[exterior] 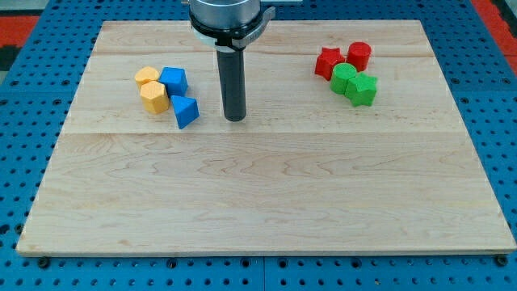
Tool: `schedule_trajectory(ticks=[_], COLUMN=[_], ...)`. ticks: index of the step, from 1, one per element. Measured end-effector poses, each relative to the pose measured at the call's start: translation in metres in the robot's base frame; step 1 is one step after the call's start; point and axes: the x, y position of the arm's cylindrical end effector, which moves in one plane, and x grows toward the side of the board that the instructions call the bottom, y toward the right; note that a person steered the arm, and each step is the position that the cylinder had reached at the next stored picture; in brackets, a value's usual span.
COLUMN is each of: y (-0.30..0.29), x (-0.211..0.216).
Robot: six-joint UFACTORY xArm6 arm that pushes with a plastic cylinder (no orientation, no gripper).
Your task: Move your arm towards the green star
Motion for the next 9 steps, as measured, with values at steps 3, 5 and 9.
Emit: schedule_trajectory(ticks=[3, 5, 9], y=[0.029, 0.030, 0.057], x=[-0.005, -0.006, -0.020])
